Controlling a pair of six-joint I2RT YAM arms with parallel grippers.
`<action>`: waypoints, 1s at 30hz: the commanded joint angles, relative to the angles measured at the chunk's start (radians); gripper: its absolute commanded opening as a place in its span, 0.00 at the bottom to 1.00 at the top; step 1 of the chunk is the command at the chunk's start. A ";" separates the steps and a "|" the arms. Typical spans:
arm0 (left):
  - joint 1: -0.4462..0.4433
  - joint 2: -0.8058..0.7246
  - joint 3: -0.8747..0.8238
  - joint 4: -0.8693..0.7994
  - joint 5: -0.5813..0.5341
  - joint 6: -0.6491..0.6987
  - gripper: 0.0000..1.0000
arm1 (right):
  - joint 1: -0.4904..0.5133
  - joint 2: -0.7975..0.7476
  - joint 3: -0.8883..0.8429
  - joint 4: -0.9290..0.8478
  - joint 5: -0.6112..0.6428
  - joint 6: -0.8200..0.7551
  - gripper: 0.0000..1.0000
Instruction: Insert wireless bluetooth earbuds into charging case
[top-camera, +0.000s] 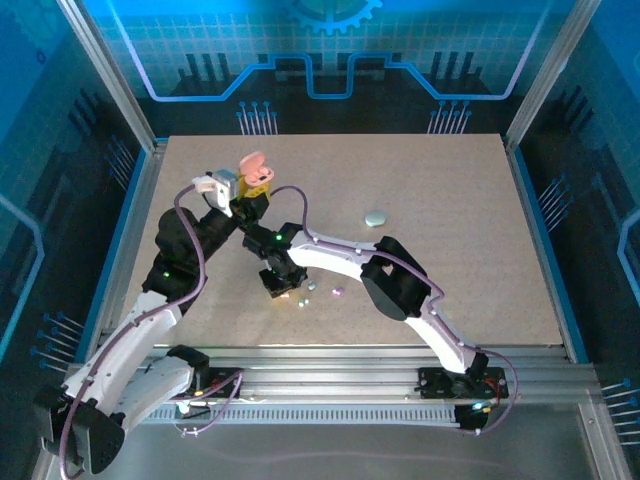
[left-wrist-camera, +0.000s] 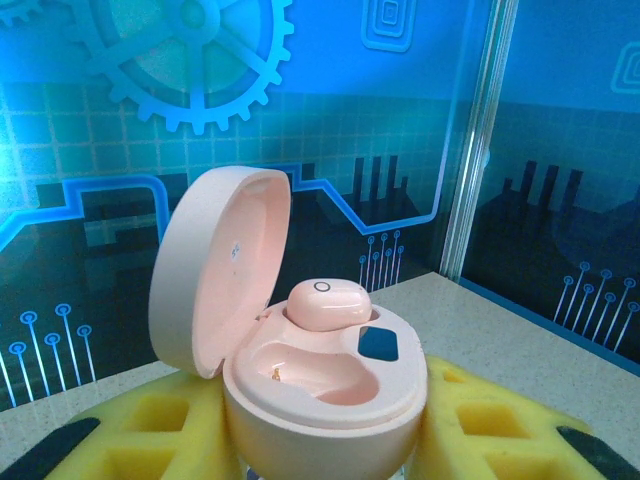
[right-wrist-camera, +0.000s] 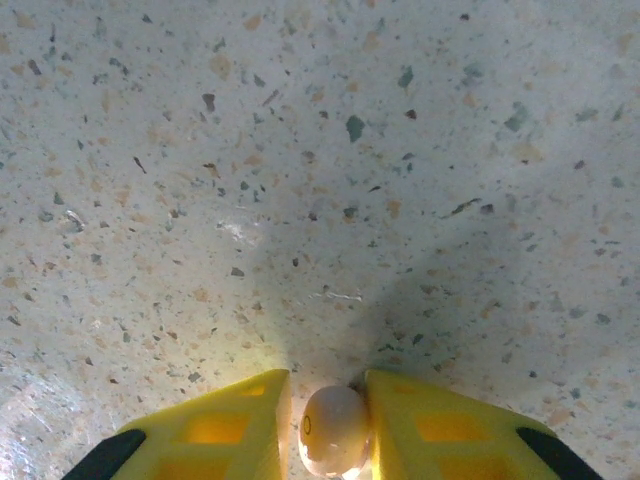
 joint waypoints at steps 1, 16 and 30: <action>0.008 -0.014 -0.003 0.017 -0.001 -0.002 0.35 | 0.011 0.041 0.032 -0.043 -0.004 -0.016 0.28; 0.009 -0.015 -0.005 0.012 -0.003 -0.001 0.35 | 0.027 0.074 0.066 -0.101 0.017 -0.045 0.27; 0.008 -0.016 -0.002 0.009 -0.001 -0.001 0.35 | 0.043 0.060 0.064 -0.122 0.056 -0.055 0.22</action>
